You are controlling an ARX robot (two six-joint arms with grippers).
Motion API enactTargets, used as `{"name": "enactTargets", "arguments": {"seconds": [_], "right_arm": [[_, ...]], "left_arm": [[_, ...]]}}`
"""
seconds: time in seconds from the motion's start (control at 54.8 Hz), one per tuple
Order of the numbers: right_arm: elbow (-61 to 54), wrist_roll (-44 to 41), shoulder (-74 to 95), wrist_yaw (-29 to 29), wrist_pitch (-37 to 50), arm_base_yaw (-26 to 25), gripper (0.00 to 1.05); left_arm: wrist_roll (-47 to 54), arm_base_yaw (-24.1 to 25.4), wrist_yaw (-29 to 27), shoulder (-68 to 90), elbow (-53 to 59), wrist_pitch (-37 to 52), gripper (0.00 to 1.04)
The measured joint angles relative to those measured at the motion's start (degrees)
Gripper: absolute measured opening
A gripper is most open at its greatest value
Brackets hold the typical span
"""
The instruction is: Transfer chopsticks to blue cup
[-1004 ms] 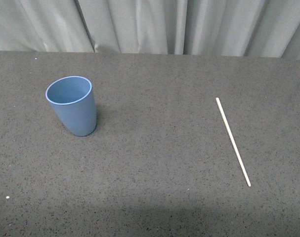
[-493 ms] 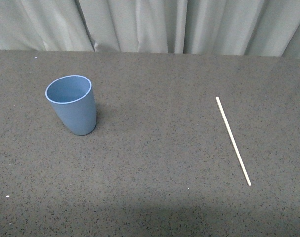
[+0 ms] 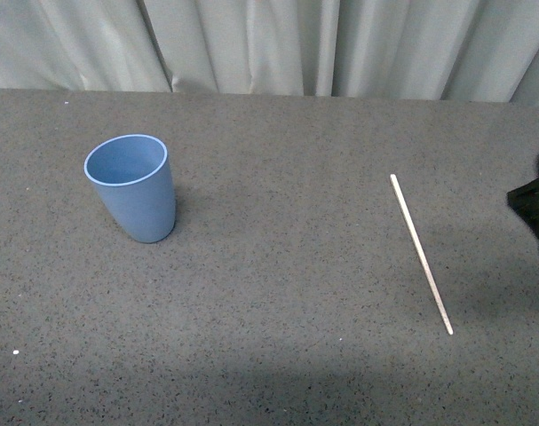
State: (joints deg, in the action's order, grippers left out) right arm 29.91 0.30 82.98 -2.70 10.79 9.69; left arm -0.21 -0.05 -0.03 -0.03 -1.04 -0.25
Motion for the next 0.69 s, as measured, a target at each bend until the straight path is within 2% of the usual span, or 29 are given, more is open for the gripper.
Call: {"name": "enactTargets", "arguments": {"seconds": [0.201,0.694], "right_arm": [[11.6,3.5,15.3,0.3,-9.5,0.5,0.95],[28.8,8.8,35.7,2.6,-17.2,2.8,0.95]], "left_arm": [[0.0,0.0,0.0,0.0,0.0,0.0,0.98],[0.0,0.0,0.0,0.0,0.0,0.0,0.98]]}}
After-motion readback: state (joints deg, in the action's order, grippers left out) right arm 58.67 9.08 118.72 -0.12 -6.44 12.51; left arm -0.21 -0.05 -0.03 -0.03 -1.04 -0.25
